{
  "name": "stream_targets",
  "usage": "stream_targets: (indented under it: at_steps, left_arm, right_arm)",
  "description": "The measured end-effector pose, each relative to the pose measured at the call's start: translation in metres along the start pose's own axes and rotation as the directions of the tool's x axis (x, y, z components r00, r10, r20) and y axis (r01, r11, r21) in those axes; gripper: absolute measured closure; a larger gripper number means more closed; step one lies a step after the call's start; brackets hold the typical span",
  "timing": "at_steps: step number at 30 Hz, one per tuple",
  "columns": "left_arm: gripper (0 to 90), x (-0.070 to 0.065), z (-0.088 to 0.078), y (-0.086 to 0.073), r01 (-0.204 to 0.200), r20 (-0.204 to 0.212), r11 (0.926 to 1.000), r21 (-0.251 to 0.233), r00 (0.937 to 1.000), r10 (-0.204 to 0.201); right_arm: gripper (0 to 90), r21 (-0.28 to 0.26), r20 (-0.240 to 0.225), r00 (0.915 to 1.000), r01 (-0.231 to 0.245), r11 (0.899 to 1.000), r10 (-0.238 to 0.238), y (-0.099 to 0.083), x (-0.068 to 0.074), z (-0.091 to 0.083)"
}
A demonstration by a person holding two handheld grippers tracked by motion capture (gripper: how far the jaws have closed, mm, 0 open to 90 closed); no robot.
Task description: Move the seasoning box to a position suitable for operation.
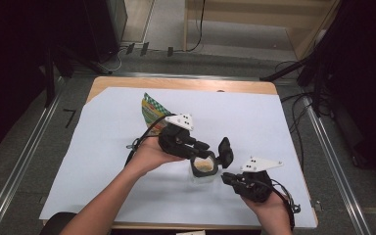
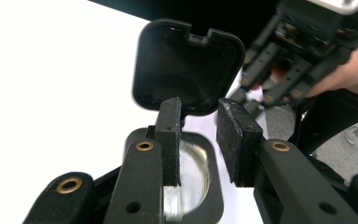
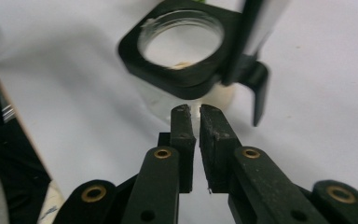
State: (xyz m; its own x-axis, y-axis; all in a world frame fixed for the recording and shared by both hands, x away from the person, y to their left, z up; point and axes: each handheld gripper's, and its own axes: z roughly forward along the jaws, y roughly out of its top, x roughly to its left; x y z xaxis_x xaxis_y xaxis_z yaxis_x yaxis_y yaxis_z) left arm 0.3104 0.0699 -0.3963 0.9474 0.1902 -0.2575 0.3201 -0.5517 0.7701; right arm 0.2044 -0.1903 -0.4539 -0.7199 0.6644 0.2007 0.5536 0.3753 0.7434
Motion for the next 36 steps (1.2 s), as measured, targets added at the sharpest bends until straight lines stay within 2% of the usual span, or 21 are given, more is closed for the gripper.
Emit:
stream_targets:
  at_steps: [1, 2, 3, 4, 5, 6, 7, 8, 12, 14, 15, 16, 17, 18, 23, 25, 26, 30, 32, 33, 36]
  left_arm:
    - [67.8, 0.000, 0.000, 0.000, 0.000, 0.000, 1.0000, 0.000, 1.0000, 0.000]
    - [66.9, 0.003, -0.004, -0.001, 0.021, 0.007, 0.9997, 0.011, 0.9997, -0.021]
    - [66.9, 0.005, -0.007, -0.002, 0.029, 0.007, 0.9995, 0.014, 0.9996, -0.029]
    - [65.5, 0.008, -0.011, -0.004, 0.042, 0.016, 0.9990, 0.013, 0.9990, -0.043]
    - [65.5, 0.010, -0.014, -0.005, 0.054, 0.023, 0.9984, 0.014, 0.9983, -0.054]
    - [64.1, 0.013, -0.020, -0.007, 0.072, 0.029, 0.9974, 0.010, 0.9970, -0.072]
    - [62.6, 0.013, -0.020, -0.007, 0.072, 0.029, 0.9974, 0.010, 0.9970, -0.072]
    - [60.1, 0.015, -0.028, -0.010, 0.083, 0.011, 0.9965, 0.002, 0.9965, -0.083]
    - [58.4, 0.017, -0.042, -0.014, 0.088, -0.014, 0.9959, -0.022, 0.9960, -0.088]
    - [56.4, 0.020, -0.048, -0.015, 0.088, -0.023, 0.9961, -0.013, 0.9958, -0.088]
    - [54.9, 0.020, -0.048, -0.015, 0.088, -0.023, 0.9961, -0.013, 0.9958, -0.088]
    - [53.7, 0.022, -0.051, -0.016, 0.073, -0.047, 0.9973, -0.007, 0.9962, -0.074]
    - [53.8, 0.023, -0.053, -0.017, 0.073, -0.053, 0.9973, -0.007, 0.9959, -0.073]
    - [53.6, 0.025, -0.058, -0.019, 0.093, -0.034, 0.9955, -0.020, 0.9951, -0.093]
    - [47.5, 0.029, -0.068, -0.022, 0.102, -0.048, 0.9940, -0.039, 0.9934, -0.104]
    - [46.5, 0.031, -0.072, -0.023, 0.103, -0.056, 0.9938, -0.043, 0.9929, -0.105]
    - [45.9, 0.033, -0.077, -0.025, 0.100, -0.059, 0.9943, -0.038, 0.9930, -0.102]
    - [45.7, 0.033, -0.083, -0.027, 0.087, -0.089, 0.9956, -0.034, 0.9920, -0.090]
    - [45.8, 0.035, -0.088, -0.027, 0.094, -0.094, 0.9947, -0.043, 0.9908, -0.098]
    - [46.0, 0.038, -0.092, -0.029, 0.110, -0.095, 0.9926, -0.051, 0.9888, -0.115]
    - [46.2, 0.041, -0.095, -0.031, 0.124, -0.101, 0.9907, -0.056, 0.9865, -0.129]
  right_arm:
    - [84.2, 0.000, 0.000, 1.0000, 0.000, 1.000, 0.000, 0.000, 0.000, 0.000]
    - [82.2, -0.003, -0.019, 0.9998, 0.009, 1.000, -0.009, 0.000, 0.006, 0.000]
    - [82.2, -0.003, -0.019, 0.9998, 0.009, 1.000, -0.009, 0.000, 0.006, 0.000]
    - [79.3, -0.009, -0.046, 0.9989, 0.009, 1.000, -0.010, 0.001, 0.010, 0.002]
    - [79.3, -0.009, -0.046, 0.9989, 0.009, 1.000, -0.010, 0.001, 0.010, 0.002]
    - [77.0, -0.008, -0.077, 0.9970, 0.012, 1.000, -0.012, 0.003, 0.014, 0.005]
    - [75.8, -0.008, -0.090, 0.9957, 0.023, 1.000, -0.024, 0.005, 0.016, 0.007]
    - [75.2, -0.011, -0.094, 0.9946, 0.043, 0.999, -0.044, 0.006, 0.019, 0.010]
    - [72.5, -0.015, -0.127, 0.9884, 0.082, 0.997, -0.083, 0.013, 0.033, 0.017]
    - [70.5, -0.022, -0.132, 0.9847, 0.112, 0.993, -0.114, 0.017, 0.037, 0.022]
    - [70.5, -0.022, -0.132, 0.9847, 0.112, 0.993, -0.114, 0.017, 0.037, 0.022]
    - [68.0, -0.024, -0.127, 0.9844, 0.120, 0.992, -0.122, 0.020, 0.042, 0.027]
    - [67.9, -0.021, -0.123, 0.9845, 0.123, 0.992, -0.125, 0.022, 0.044, 0.028]
    - [67.9, -0.018, -0.115, 0.9849, 0.129, 0.992, -0.130, 0.023, 0.046, 0.030]
    - [64.3, -0.018, -0.131, 0.9842, 0.118, 0.993, -0.119, 0.031, 0.051, 0.037]
    - [61.6, -0.022, -0.142, 0.9822, 0.121, 0.992, -0.123, 0.036, 0.054, 0.041]
    - [57.3, -0.021, -0.146, 0.9810, 0.126, 0.992, -0.128, 0.041, 0.058, 0.045]
    - [55.0, -0.031, -0.165, 0.9762, 0.138, 0.990, -0.141, 0.050, 0.062, 0.055]
    - [54.9, -0.020, -0.180, 0.9719, 0.150, 0.988, -0.151, 0.054, 0.065, 0.064]
    - [54.9, -0.011, -0.190, 0.9707, 0.147, 0.989, -0.147, 0.057, 0.067, 0.072]
    - [54.0, -0.011, -0.199, 0.9699, 0.140, 0.990, -0.139, 0.057, 0.071, 0.081]
